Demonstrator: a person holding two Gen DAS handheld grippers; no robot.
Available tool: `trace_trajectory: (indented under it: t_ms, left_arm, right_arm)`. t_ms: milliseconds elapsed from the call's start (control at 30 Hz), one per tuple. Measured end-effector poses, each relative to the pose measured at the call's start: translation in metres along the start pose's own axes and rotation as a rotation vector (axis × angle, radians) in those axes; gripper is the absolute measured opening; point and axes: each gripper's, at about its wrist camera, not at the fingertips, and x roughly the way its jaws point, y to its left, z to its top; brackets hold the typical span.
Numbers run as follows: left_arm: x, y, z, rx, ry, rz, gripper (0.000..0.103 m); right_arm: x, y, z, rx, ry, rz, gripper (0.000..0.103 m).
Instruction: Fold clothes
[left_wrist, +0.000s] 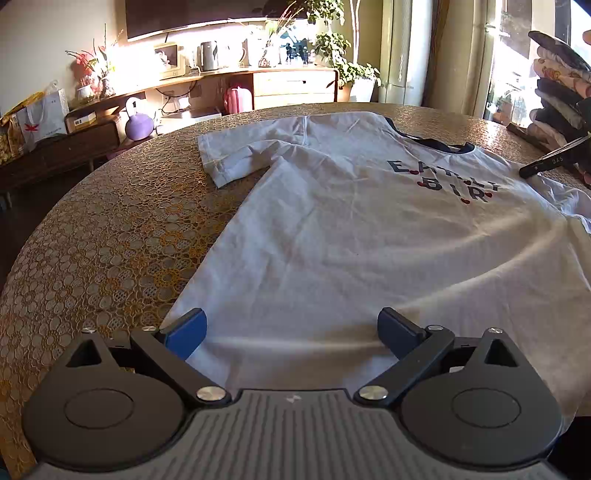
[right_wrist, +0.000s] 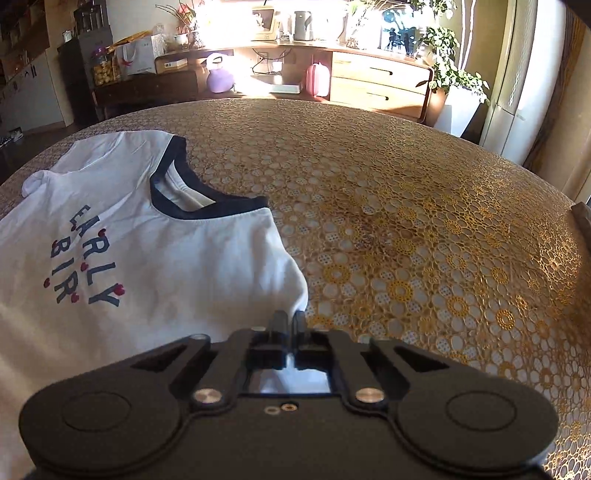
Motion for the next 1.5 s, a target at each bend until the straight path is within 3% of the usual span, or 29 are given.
trace_trajectory:
  t_ms: [133, 267, 467, 533, 600, 667, 767, 933, 1067, 1267, 1500]
  left_arm:
    - [0.001, -0.001, 0.003, -0.009, 0.007, 0.000, 0.100]
    - [0.000, 0.001, 0.004, -0.017, 0.011, -0.008, 0.100]
    - [-0.006, -0.002, 0.021, -0.026, -0.048, -0.025, 0.100]
    - [-0.006, 0.000, 0.023, -0.047, -0.052, -0.052, 0.100]
    - [-0.006, 0.002, 0.025, -0.062, -0.064, -0.080, 0.100]
    - [-0.003, -0.001, 0.028, -0.060, -0.082, -0.116, 0.100]
    - [0.006, -0.008, 0.032, -0.054, -0.080, -0.154, 0.100]
    - [0.022, -0.020, 0.038, -0.041, -0.053, -0.204, 0.100]
    - [0.033, -0.017, 0.034, -0.048, -0.011, -0.267, 0.100]
    - [0.034, -0.015, 0.030, 0.019, -0.034, -0.298, 0.100]
    - [0.034, -0.012, 0.023, 0.075, -0.066, -0.330, 0.100]
  right_arm:
    - [0.002, 0.006, 0.011, -0.050, -0.015, -0.074, 0.103]
    - [0.012, -0.013, 0.029, -0.026, -0.008, -0.142, 0.103]
    - [0.028, -0.048, 0.039, 0.032, 0.021, -0.236, 0.103]
    - [0.025, -0.050, 0.042, 0.054, 0.006, -0.197, 0.103]
    - [0.011, -0.039, 0.054, 0.065, -0.086, -0.159, 0.103]
    - [0.001, -0.019, 0.074, 0.049, -0.154, -0.061, 0.103]
    - [0.009, 0.032, 0.108, -0.065, -0.164, 0.057, 0.103]
    - [0.060, 0.110, 0.150, -0.206, -0.104, 0.128, 0.103]
    - [0.098, 0.147, 0.177, -0.289, -0.072, 0.144, 0.103]
    - [0.151, 0.178, 0.219, -0.372, -0.053, 0.193, 0.103]
    - [0.193, 0.189, 0.229, -0.384, 0.039, 0.311, 0.103]
